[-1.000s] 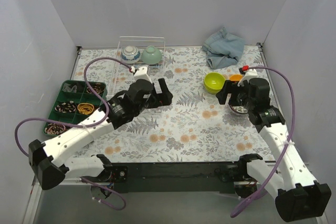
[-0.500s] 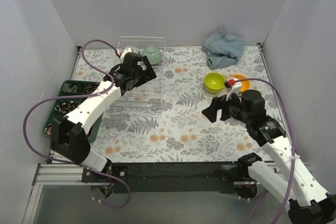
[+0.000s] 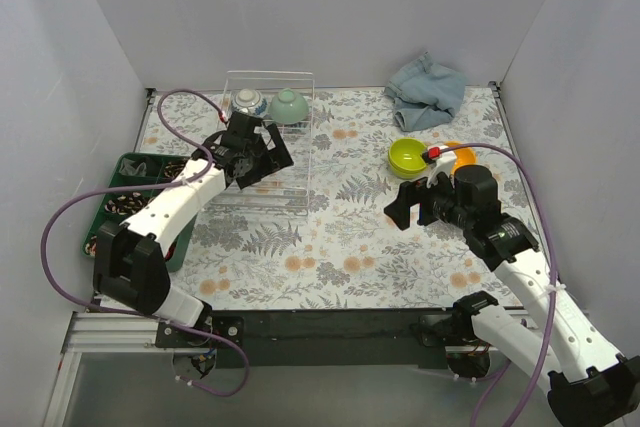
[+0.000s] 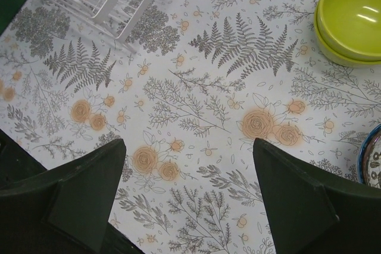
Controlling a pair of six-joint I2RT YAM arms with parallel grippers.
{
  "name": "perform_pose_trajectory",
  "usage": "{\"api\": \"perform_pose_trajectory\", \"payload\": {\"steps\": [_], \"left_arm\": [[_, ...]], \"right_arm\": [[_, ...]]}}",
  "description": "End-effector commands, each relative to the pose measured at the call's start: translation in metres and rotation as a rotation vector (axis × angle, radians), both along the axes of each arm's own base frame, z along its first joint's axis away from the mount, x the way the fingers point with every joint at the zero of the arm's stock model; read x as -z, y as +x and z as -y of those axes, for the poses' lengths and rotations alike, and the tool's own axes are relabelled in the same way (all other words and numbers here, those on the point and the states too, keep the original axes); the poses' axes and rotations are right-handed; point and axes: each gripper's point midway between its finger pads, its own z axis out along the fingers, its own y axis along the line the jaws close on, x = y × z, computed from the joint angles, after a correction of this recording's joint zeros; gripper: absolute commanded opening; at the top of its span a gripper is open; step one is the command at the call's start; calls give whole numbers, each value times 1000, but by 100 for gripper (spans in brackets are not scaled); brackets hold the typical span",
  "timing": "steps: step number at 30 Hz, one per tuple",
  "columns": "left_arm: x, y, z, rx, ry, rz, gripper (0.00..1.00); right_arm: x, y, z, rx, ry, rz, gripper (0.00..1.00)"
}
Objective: Unload the bowls from the dish rack
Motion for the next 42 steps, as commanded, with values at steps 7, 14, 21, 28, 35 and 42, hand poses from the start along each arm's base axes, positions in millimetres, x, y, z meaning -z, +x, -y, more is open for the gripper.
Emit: {"api": "perform_pose_trajectory", "payload": {"steps": [7, 14, 21, 28, 35, 42], "left_arm": [[39, -126, 24, 20, -148, -370, 98], [37, -176, 37, -14, -221, -429, 98], [-23, -136, 48, -26, -324, -246, 98], [-38, -58, 22, -125, -352, -103, 98], [-19, -7, -18, -292, -264, -5, 98], [9, 20, -19, -320, -228, 16, 98]], "right_arm": [[-4, 4, 3, 4, -1, 81, 96], [-6, 2, 2, -14, -5, 91, 96], [-10, 4, 1, -27, -20, 102, 96], [-18, 7, 2, -29, -34, 123, 96], [-22, 5, 9, -16, -70, 128, 96], [-16, 4, 11, -18, -89, 105, 95]]}}
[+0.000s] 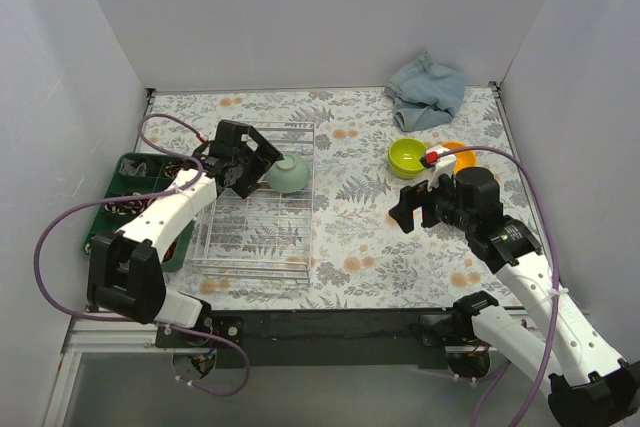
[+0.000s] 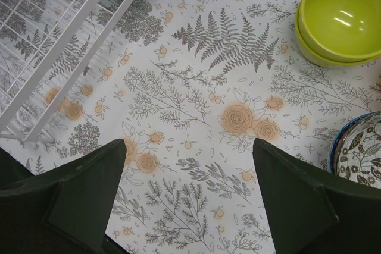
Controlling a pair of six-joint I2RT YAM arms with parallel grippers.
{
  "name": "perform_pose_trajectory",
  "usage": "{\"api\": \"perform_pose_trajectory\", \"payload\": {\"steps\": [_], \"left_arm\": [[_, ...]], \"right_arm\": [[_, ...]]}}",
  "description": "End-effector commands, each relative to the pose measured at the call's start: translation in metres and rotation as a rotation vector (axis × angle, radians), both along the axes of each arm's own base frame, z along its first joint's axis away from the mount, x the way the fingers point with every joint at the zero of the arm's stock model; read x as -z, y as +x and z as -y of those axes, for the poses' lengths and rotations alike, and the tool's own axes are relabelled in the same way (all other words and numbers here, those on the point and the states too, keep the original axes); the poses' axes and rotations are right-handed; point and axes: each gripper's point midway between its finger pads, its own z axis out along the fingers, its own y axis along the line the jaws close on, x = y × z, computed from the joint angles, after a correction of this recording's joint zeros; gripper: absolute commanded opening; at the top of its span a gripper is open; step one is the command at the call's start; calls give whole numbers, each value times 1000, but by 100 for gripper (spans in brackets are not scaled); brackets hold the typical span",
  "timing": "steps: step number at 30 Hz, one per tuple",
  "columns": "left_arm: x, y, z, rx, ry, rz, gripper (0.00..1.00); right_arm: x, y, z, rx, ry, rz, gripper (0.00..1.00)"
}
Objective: Unload the bowls from the dish rack
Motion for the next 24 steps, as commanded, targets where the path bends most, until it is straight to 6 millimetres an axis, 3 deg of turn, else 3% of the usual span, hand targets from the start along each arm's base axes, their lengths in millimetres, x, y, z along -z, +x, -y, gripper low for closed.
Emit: {"api": "perform_pose_trajectory", "payload": {"steps": [1, 13, 24], "left_arm": [[11, 24, -3, -25, 40, 53, 98], [49, 56, 3, -15, 73, 88, 98], [83, 51, 4, -12, 64, 55, 98]], "right_arm": [[-17, 4, 0, -3, -8, 40, 95], [-3, 7, -1, -13, -38, 9, 94], [0, 8, -2, -26, -50, -1, 94]]}}
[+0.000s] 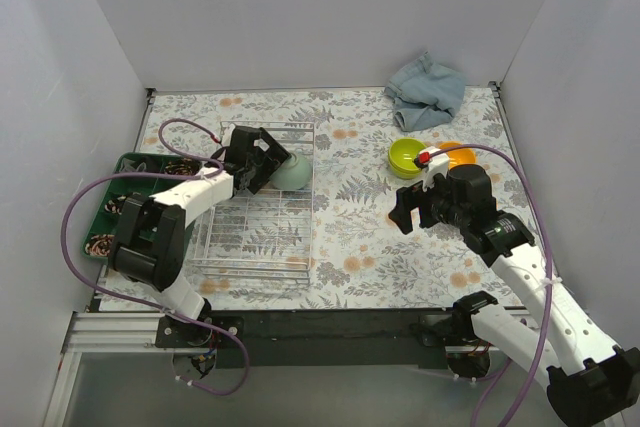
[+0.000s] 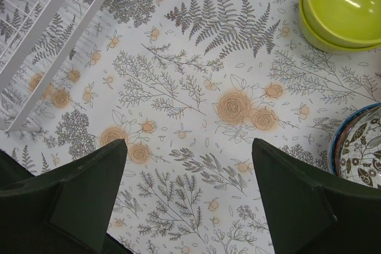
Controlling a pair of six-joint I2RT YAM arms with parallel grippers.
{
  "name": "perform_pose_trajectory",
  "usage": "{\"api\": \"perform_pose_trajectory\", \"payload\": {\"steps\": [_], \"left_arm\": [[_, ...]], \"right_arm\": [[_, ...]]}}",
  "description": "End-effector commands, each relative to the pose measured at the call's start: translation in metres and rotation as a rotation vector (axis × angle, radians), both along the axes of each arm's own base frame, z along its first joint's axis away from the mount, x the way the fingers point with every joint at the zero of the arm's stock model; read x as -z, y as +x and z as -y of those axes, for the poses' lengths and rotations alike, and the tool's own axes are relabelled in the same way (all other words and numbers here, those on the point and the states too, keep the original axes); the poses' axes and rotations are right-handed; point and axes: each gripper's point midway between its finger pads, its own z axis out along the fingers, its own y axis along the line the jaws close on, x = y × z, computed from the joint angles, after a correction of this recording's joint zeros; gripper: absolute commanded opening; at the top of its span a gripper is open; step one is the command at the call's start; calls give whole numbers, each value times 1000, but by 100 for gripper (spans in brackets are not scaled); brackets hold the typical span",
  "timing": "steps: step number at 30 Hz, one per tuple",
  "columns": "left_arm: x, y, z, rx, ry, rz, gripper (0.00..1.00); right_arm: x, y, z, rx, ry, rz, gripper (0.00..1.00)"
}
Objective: Unload the bowls from the dish rack
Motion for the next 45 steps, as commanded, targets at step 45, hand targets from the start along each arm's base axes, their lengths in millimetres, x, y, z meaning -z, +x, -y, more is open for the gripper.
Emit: {"api": "perform_pose_trajectory", "payload": {"steps": [45], "left_arm": [[29, -36, 7, 67, -71, -60, 98]], "right_arm": [[-11, 4, -5, -26, 7, 32, 93]]}}
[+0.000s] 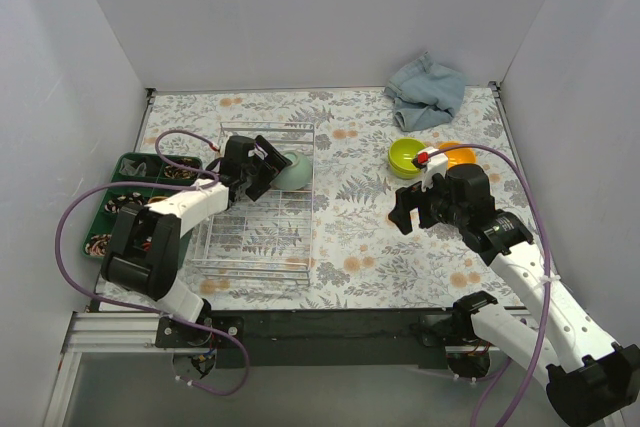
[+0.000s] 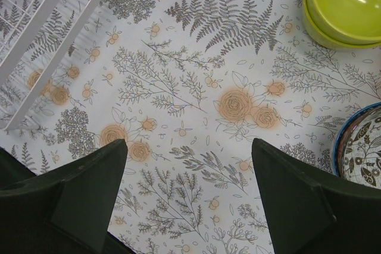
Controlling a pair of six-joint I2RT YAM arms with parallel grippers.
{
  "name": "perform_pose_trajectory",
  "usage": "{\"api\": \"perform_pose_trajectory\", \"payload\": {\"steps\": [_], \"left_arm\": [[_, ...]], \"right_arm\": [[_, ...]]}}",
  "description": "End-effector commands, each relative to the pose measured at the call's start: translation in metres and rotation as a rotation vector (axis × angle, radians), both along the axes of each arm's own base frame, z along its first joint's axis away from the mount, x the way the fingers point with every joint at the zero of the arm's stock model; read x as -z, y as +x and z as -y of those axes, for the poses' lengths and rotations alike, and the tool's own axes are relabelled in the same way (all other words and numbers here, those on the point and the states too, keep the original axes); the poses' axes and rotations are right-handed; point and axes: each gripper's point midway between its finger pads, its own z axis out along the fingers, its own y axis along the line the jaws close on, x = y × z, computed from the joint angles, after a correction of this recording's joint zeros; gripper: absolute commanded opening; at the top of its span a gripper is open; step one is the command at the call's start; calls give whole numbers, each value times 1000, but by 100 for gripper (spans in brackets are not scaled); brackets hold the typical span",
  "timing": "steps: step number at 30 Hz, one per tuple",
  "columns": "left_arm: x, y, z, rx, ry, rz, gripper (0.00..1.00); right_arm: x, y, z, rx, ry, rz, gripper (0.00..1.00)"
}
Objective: Unload the bowls from the dish rack
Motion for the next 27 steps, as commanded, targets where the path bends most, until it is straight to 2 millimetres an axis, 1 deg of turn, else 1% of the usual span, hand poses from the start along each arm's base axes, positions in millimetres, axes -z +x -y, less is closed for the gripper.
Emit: {"api": "perform_pose_trajectory", "payload": {"steps": [1, 2, 7, 9, 12, 14, 17, 18, 21, 22, 24, 26, 27], "left_arm": [[26, -14, 5, 19, -17, -81, 98], [31, -13, 5, 10, -26, -94, 98], [40, -12, 9, -17, -66, -126, 98], [45, -15, 11, -32, -86, -153, 98], [47, -18, 11, -43, -105, -171, 98], [44, -17, 12, -49, -116, -167, 98], [38, -15, 12, -59, -124, -152, 92], [36, -14, 12, -58, -123, -146, 88], [28, -11, 12, -62, -131, -123, 81], [25, -10, 12, -64, -131, -116, 75], [18, -8, 11, -70, -140, -101, 69], [11, -7, 11, -74, -142, -84, 59], [5, -6, 11, -74, -146, -70, 57]], "right_arm": [[-15, 4, -5, -21, 15, 47, 93], [-15, 5, -4, -20, 15, 48, 93], [-15, 5, -4, -19, 14, 50, 93], [-14, 4, -4, -18, 12, 48, 93], [-14, 5, -3, -14, 11, 50, 93], [-14, 5, -3, -12, 11, 50, 93], [-14, 6, -2, -8, 8, 51, 93], [-15, 5, -3, -11, 10, 52, 93], [-15, 6, -3, -10, 9, 53, 93], [-14, 5, -3, -10, 8, 51, 93], [-15, 5, -2, -10, 10, 52, 93], [-16, 5, -3, -11, 12, 56, 93], [-16, 5, -3, -11, 11, 55, 93]]}}
